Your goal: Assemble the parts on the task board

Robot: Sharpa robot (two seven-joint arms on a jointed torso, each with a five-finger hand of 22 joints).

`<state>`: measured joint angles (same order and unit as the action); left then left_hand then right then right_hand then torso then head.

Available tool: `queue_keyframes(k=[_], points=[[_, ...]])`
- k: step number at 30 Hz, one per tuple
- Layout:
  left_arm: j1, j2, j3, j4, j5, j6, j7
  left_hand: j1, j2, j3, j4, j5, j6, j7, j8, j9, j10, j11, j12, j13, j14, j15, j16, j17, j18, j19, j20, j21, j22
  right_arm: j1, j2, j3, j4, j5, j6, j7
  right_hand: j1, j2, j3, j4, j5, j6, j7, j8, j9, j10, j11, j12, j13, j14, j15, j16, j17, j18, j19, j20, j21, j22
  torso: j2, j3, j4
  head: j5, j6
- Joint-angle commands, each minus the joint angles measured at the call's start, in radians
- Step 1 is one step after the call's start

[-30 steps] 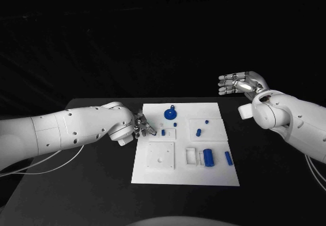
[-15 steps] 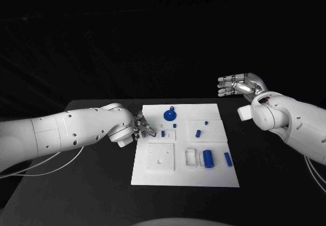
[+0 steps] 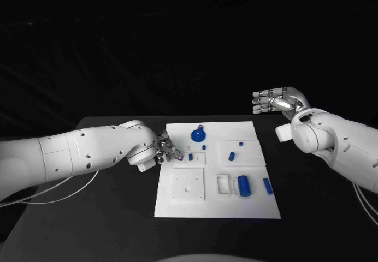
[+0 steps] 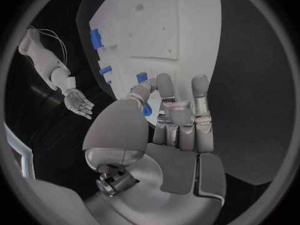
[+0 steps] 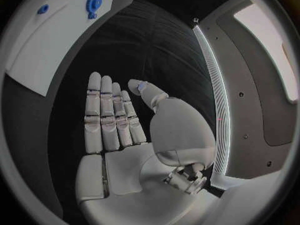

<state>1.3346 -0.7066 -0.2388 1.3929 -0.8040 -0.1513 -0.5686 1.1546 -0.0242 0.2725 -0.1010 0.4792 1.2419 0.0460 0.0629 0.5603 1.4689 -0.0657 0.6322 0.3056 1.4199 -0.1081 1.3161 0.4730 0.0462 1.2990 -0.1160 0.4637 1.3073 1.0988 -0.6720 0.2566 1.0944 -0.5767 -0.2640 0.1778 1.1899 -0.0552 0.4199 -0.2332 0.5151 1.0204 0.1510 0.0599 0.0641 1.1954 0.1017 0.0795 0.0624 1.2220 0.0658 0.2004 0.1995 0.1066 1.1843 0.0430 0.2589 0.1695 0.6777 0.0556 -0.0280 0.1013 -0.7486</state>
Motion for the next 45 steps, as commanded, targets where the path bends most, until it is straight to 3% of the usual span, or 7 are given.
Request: queue_keyframes(k=[1, 16, 24, 29, 39, 45], points=[[0.003, 0.002, 0.000, 0.009, 0.026, 0.033, 0.017, -0.001, 0.012, 0.016, -0.009, 0.006, 0.157, -0.079, 0.003, 0.002, 0.047, -0.013, 0.006, 0.001, -0.002, -0.006, 0.004, 0.002, -0.008, -0.008, 0.000, 0.004, 0.018, -0.001, 0.001, 0.000, -0.001, -0.005, 0.017, 0.006, 0.003, 0.011, 0.007, 0.000, 0.002, 0.000, 0.006, 0.002, 0.000, -0.002, 0.003, -0.006, -0.001, -0.005, -0.002, -0.004, -0.001, 0.019, -0.004, -0.001, 0.005, 0.001, 0.000, 0.0004, 0.0016, 0.000, -0.001], [0.022, 0.003, 0.009, 0.015, 0.045, 0.031, 0.024, -0.010, 0.019, 0.027, -0.018, 0.017, 0.157, -0.078, 0.003, 0.004, 0.047, -0.013, 0.005, 0.002, -0.003, -0.007, 0.004, 0.002, -0.009, -0.015, -0.001, 0.003, 0.018, -0.005, 0.005, -0.001, -0.008, -0.005, 0.020, 0.006, 0.003, 0.011, 0.007, 0.000, 0.002, 0.000, 0.006, 0.002, 0.000, -0.002, 0.003, -0.006, -0.001, -0.005, -0.002, -0.004, -0.001, 0.019, -0.004, -0.001, 0.005, 0.001, 0.001, -0.0010, 0.0007, -0.003, 0.003], [0.033, 0.004, 0.009, 0.013, 0.044, 0.044, 0.013, -0.033, 0.025, 0.046, -0.039, 0.058, 0.160, -0.079, 0.003, 0.010, 0.047, -0.014, 0.010, 0.004, -0.002, -0.008, 0.011, 0.016, -0.010, -0.017, -0.002, 0.007, 0.019, -0.007, 0.004, -0.001, -0.009, -0.005, 0.020, 0.005, 0.003, 0.011, 0.007, 0.000, 0.002, 0.000, 0.006, 0.002, 0.000, -0.002, 0.003, -0.006, -0.001, -0.005, -0.002, -0.004, -0.001, 0.019, -0.004, -0.001, 0.005, 0.001, 0.000, 0.0000, 0.0019, -0.001, 0.001], [0.037, 0.009, 0.006, 0.004, 0.039, 0.055, -0.005, -0.046, 0.029, 0.052, -0.055, 0.071, 0.161, -0.079, 0.003, 0.014, 0.047, -0.013, 0.012, 0.005, -0.002, -0.008, 0.013, 0.020, -0.009, -0.018, -0.002, 0.010, 0.019, -0.007, 0.004, -0.001, -0.010, -0.005, 0.020, 0.005, 0.003, 0.011, 0.007, 0.000, 0.002, 0.000, 0.006, 0.002, 0.000, -0.002, 0.003, -0.006, -0.001, -0.005, -0.002, -0.004, -0.001, 0.019, -0.004, -0.001, 0.005, 0.001, -0.001, -0.0002, 0.0013, 0.002, -0.007], [0.039, 0.026, -0.002, -0.008, -0.017, 0.077, -0.023, -0.052, 0.034, 0.051, -0.064, 0.067, 0.160, -0.078, 0.003, 0.017, 0.047, -0.013, 0.011, 0.003, -0.002, -0.007, 0.012, 0.018, -0.009, -0.019, -0.002, 0.011, 0.018, -0.008, 0.004, -0.002, -0.011, -0.005, 0.023, 0.004, 0.000, 0.011, 0.007, -0.001, 0.005, 0.000, 0.005, 0.002, 0.000, -0.002, 0.003, -0.006, -0.002, -0.006, -0.001, -0.004, -0.001, 0.019, -0.010, -0.001, 0.011, 0.008, 0.000, -0.0003, 0.0014, 0.011, -0.001], [0.038, 0.036, -0.002, -0.018, -0.018, 0.078, -0.030, -0.054, 0.036, 0.050, -0.062, 0.061, 0.160, -0.079, 0.003, 0.017, 0.047, -0.013, 0.011, 0.003, -0.002, -0.007, 0.011, 0.017, -0.009, -0.019, -0.002, 0.011, 0.018, -0.008, 0.003, -0.002, -0.010, -0.005, 0.025, 0.004, 0.000, 0.011, 0.007, -0.001, 0.005, 0.000, 0.005, 0.002, 0.000, -0.002, 0.003, -0.006, -0.002, -0.006, -0.001, -0.004, -0.001, 0.019, -0.010, -0.001, 0.011, 0.008, 0.000, -0.0006, 0.0012, 0.007, 0.000]])
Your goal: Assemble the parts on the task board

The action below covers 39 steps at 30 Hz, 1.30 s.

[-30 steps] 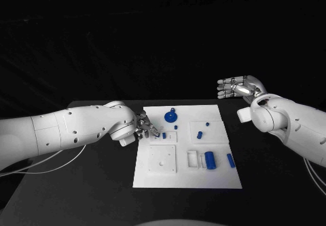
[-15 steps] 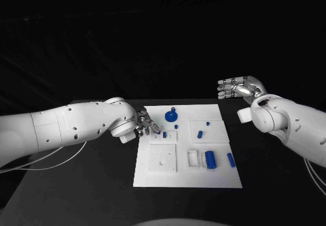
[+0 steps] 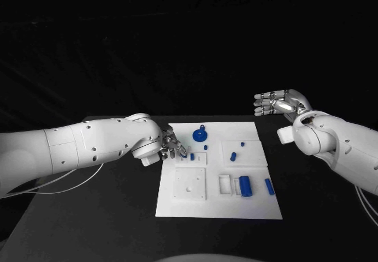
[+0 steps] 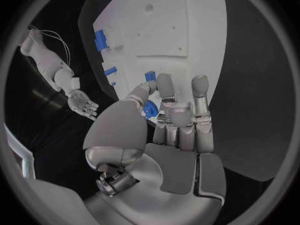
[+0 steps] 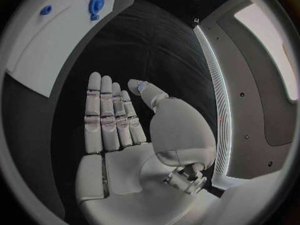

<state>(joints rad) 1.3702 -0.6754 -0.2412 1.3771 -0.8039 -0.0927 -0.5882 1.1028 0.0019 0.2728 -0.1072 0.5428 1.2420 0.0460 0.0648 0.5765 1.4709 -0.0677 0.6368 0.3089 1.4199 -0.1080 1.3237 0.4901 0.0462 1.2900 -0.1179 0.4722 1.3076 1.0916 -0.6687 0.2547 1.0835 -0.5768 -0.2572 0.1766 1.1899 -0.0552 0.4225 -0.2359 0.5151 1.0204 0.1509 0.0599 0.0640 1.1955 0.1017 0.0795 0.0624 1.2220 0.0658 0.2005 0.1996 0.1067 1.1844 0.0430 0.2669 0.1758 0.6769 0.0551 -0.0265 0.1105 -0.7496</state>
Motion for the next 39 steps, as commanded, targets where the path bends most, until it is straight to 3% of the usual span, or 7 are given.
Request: queue_keyframes(k=[1, 10, 23, 39], points=[[0.002, 0.007, 0.000, -0.004, -0.017, 0.019, -0.011, -0.003, 0.011, 0.049, -0.056, -0.003, 0.160, -0.079, 0.001, 0.001, 0.045, -0.011, 0.006, -0.001, -0.002, -0.007, 0.004, 0.000, -0.010, -0.010, 0.000, 0.003, 0.018, -0.001, 0.000, 0.000, 0.001, -0.004, 0.018, 0.005, 0.000, 0.011, 0.004, 0.002, 0.005, 0.000, 0.005, 0.002, 0.000, -0.002, 0.003, -0.006, -0.001, -0.006, -0.001, -0.004, -0.001, 0.019, -0.010, -0.001, 0.003, 0.001, 0.001, -0.0002, -0.0004, -0.002, 0.000], [0.000, 0.014, 0.000, -0.014, -0.020, 0.008, -0.017, -0.004, 0.012, 0.048, -0.057, 0.000, 0.162, -0.080, 0.002, 0.003, 0.045, -0.011, 0.009, 0.000, -0.001, -0.007, 0.007, 0.006, -0.010, -0.009, 0.000, 0.003, 0.018, -0.001, -0.001, 0.000, 0.001, -0.004, 0.019, 0.005, 0.000, 0.011, 0.004, 0.002, 0.005, 0.000, 0.005, 0.002, 0.000, -0.002, 0.003, -0.006, -0.001, -0.006, -0.001, -0.004, -0.001, 0.019, -0.010, -0.001, 0.003, 0.001, 0.002, -0.0003, -0.0003, -0.002, -0.005], [0.000, 0.013, 0.000, -0.021, -0.016, 0.052, -0.037, -0.007, 0.014, 0.051, -0.061, 0.004, 0.162, -0.079, 0.002, 0.006, 0.045, -0.011, 0.011, 0.000, -0.002, -0.007, 0.008, 0.007, -0.010, -0.010, 0.000, 0.003, 0.018, -0.001, -0.002, 0.000, 0.001, -0.004, 0.019, 0.005, 0.000, 0.011, 0.004, 0.002, 0.005, 0.000, 0.005, 0.002, 0.000, -0.002, 0.003, -0.006, -0.001, -0.006, -0.001, -0.004, -0.001, 0.019, -0.010, -0.001, 0.003, 0.001, 0.002, -0.0005, 0.0004, 0.000, -0.007], [-0.007, 0.014, 0.000, -0.024, -0.032, 0.057, -0.042, -0.010, 0.017, 0.055, -0.066, 0.009, 0.161, -0.079, 0.002, 0.011, 0.045, -0.011, 0.011, 0.000, -0.001, -0.007, 0.010, 0.011, -0.010, -0.011, -0.001, 0.004, 0.018, -0.001, -0.001, -0.001, 0.000, -0.004, 0.020, 0.005, -0.002, 0.010, 0.003, 0.003, 0.006, 0.000, 0.005, 0.002, 0.000, -0.002, 0.003, -0.006, -0.001, -0.006, -0.001, -0.003, -0.001, 0.020, -0.010, 0.000, 0.003, 0.002, 0.002, -0.0012, -0.0007, 0.000, -0.011]])
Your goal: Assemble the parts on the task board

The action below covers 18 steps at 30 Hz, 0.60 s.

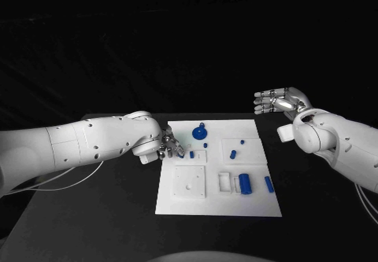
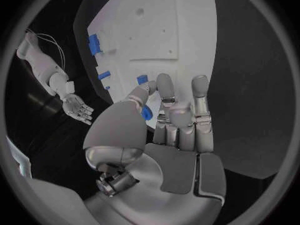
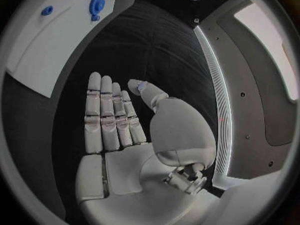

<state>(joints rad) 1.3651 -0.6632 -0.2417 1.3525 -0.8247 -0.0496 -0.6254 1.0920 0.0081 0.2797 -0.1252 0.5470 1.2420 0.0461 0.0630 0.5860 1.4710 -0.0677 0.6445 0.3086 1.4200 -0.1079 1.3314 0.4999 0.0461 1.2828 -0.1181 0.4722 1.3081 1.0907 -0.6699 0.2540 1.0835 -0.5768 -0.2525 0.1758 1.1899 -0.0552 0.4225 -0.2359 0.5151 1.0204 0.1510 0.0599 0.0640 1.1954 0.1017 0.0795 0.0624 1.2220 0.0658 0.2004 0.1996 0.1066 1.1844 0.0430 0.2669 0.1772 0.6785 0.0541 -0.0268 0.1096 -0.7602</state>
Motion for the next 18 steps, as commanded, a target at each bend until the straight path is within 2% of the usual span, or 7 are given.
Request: queue_keyframes(k=[1, 18], points=[[-0.003, 0.001, 0.000, 0.000, -0.012, 0.014, -0.005, 0.000, 0.011, 0.048, -0.048, 0.004, 0.161, -0.079, 0.003, 0.001, 0.045, -0.011, 0.003, 0.000, -0.002, -0.007, 0.003, 0.001, -0.010, -0.004, 0.000, 0.004, 0.018, -0.001, 0.001, 0.000, 0.000, -0.004, 0.016, 0.006, -0.002, 0.010, 0.003, 0.002, 0.006, 0.000, 0.005, 0.002, 0.000, -0.002, 0.003, -0.006, -0.001, -0.006, -0.001, -0.003, -0.001, 0.020, -0.010, 0.000, 0.003, 0.001, 0.000, 0.0001, 0.0000, 0.001, -0.002], [-0.006, -0.005, 0.000, 0.005, -0.043, 0.004, -0.005, -0.005, 0.016, 0.051, -0.049, 0.001, 0.159, -0.079, 0.003, 0.005, 0.044, -0.011, 0.002, -0.001, -0.002, -0.007, 0.001, -0.001, -0.009, -0.005, 0.000, 0.004, 0.017, -0.001, -0.001, -0.001, 0.002, -0.003, 0.016, 0.005, -0.004, 0.010, 0.003, 0.004, 0.006, 0.000, 0.005, 0.002, 0.000, -0.003, 0.003, -0.006, -0.001, -0.006, -0.001, -0.003, -0.001, 0.020, -0.009, 0.000, 0.002, 0.001, 0.000, 0.0000, 0.0005, 0.003, 0.001]])
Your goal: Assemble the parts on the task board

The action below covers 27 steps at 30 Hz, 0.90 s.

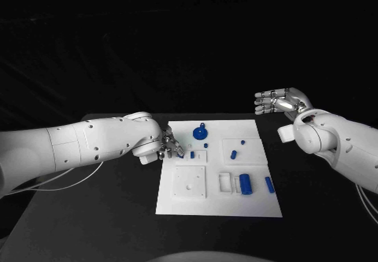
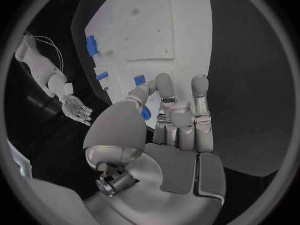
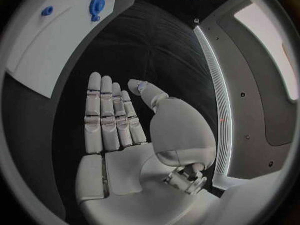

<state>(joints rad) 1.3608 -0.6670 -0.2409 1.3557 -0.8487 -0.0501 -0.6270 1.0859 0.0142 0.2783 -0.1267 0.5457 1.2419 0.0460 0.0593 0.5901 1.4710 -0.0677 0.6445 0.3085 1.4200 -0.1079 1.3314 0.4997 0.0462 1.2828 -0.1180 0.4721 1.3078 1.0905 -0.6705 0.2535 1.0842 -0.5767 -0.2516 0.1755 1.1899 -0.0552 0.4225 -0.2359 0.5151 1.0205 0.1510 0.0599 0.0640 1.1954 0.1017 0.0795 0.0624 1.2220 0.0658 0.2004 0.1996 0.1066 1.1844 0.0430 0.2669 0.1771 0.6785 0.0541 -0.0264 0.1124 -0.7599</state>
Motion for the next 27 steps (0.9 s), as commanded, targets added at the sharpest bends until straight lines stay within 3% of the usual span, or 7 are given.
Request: queue_keyframes(k=[1, 8, 12, 14, 18, 22, 27], points=[[-0.002, -0.001, -0.001, 0.002, -0.020, 0.005, -0.004, 0.001, 0.010, 0.052, -0.047, 0.002, 0.159, -0.079, 0.007, 0.001, 0.044, -0.011, 0.002, -0.001, -0.002, -0.007, 0.001, -0.001, -0.009, -0.005, 0.000, 0.004, 0.018, 0.000, 0.000, 0.000, 0.002, -0.003, 0.015, 0.005, -0.004, 0.010, 0.003, 0.004, 0.006, 0.000, 0.005, 0.002, 0.000, -0.003, 0.003, -0.006, -0.002, -0.006, -0.001, -0.003, -0.001, 0.020, -0.009, 0.000, 0.002, 0.001, 0.000, 0.0001, 0.0001, 0.000, 0.001], [-0.002, 0.001, -0.001, 0.003, -0.017, 0.023, -0.004, 0.003, 0.003, 0.048, -0.051, -0.007, 0.159, -0.079, 0.007, 0.002, 0.045, -0.011, 0.003, -0.001, -0.002, -0.007, 0.000, -0.002, -0.010, -0.006, 0.001, 0.004, 0.017, 0.000, -0.002, 0.000, 0.003, -0.003, 0.014, 0.005, -0.004, 0.010, 0.003, 0.004, 0.006, 0.000, 0.005, 0.002, 0.000, -0.003, 0.003, -0.006, -0.002, -0.006, -0.001, -0.003, -0.001, 0.020, -0.009, 0.000, 0.002, 0.001, 0.000, 0.0004, -0.0009, 0.002, 0.002], [-0.002, 0.002, -0.001, 0.004, -0.012, 0.033, -0.003, -0.007, -0.007, 0.015, -0.021, -0.083, 0.161, -0.083, 0.007, -0.001, 0.045, -0.012, 0.004, 0.003, -0.002, -0.007, -0.001, -0.004, -0.011, -0.007, 0.004, 0.000, 0.016, 0.000, -0.002, 0.000, 0.003, -0.003, 0.015, 0.005, -0.004, 0.010, 0.003, 0.004, 0.006, 0.000, 0.005, 0.002, 0.000, -0.003, 0.003, -0.006, -0.002, -0.006, -0.001, -0.003, -0.001, 0.020, -0.009, 0.000, 0.002, 0.001, 0.000, 0.0005, -0.0015, 0.002, -0.001], [-0.002, 0.003, -0.001, 0.004, -0.010, 0.036, -0.002, 0.005, -0.021, -0.020, 0.014, -0.118, 0.163, -0.086, 0.007, -0.007, 0.045, -0.013, 0.004, 0.008, -0.002, -0.007, -0.002, -0.005, -0.012, -0.004, 0.004, -0.004, 0.015, 0.000, -0.002, 0.000, 0.002, -0.003, 0.016, 0.005, -0.004, 0.010, 0.003, 0.004, 0.006, 0.000, 0.005, 0.002, 0.000, -0.003, 0.003, -0.006, -0.002, -0.006, -0.001, -0.003, -0.001, 0.020, -0.009, 0.000, 0.002, 0.001, 0.000, 0.0007, -0.0016, 0.003, -0.002], [-0.002, 0.004, -0.001, 0.006, -0.009, 0.036, -0.001, 0.021, -0.033, -0.078, 0.072, -0.152, 0.166, -0.088, 0.007, -0.016, 0.045, -0.015, 0.001, 0.012, -0.002, -0.008, -0.003, -0.008, -0.014, -0.002, 0.002, -0.010, 0.015, 0.000, -0.002, -0.001, 0.002, -0.003, 0.016, 0.005, -0.004, 0.010, 0.003, 0.004, 0.006, 0.000, 0.005, 0.002, 0.000, -0.003, 0.003, -0.006, -0.002, -0.006, -0.001, -0.003, -0.001, 0.020, -0.009, 0.000, 0.002, 0.001, 0.000, 0.0009, -0.0009, -0.001, 0.001], [-0.002, 0.006, -0.001, 0.006, -0.008, 0.032, 0.000, 0.039, -0.038, -0.104, 0.103, -0.160, 0.166, -0.089, 0.007, -0.022, 0.044, -0.014, -0.001, 0.014, -0.002, -0.009, -0.005, -0.010, -0.016, 0.000, 0.001, -0.015, 0.016, 0.000, -0.002, -0.001, 0.002, -0.003, 0.016, 0.005, -0.004, 0.010, 0.003, 0.004, 0.006, 0.000, 0.005, 0.002, 0.000, -0.003, 0.003, -0.006, -0.002, -0.006, -0.001, -0.003, -0.001, 0.020, -0.009, 0.000, 0.002, 0.001, 0.000, 0.0012, -0.0009, 0.000, -0.001], [-0.002, 0.008, -0.001, 0.006, -0.009, 0.026, 0.002, 0.039, -0.038, -0.104, 0.103, -0.160, 0.166, -0.089, 0.007, -0.022, 0.044, -0.014, -0.001, 0.014, -0.002, -0.009, -0.005, -0.010, -0.016, 0.000, 0.001, -0.015, 0.016, 0.000, -0.001, -0.001, 0.002, -0.003, 0.016, 0.005, -0.003, 0.009, 0.004, 0.005, 0.007, 0.000, 0.005, 0.002, 0.000, -0.002, 0.003, -0.006, -0.001, -0.006, -0.001, -0.003, 0.000, 0.020, -0.008, 0.000, 0.000, 0.000, 0.000, 0.0013, -0.0011, -0.001, 0.001]])
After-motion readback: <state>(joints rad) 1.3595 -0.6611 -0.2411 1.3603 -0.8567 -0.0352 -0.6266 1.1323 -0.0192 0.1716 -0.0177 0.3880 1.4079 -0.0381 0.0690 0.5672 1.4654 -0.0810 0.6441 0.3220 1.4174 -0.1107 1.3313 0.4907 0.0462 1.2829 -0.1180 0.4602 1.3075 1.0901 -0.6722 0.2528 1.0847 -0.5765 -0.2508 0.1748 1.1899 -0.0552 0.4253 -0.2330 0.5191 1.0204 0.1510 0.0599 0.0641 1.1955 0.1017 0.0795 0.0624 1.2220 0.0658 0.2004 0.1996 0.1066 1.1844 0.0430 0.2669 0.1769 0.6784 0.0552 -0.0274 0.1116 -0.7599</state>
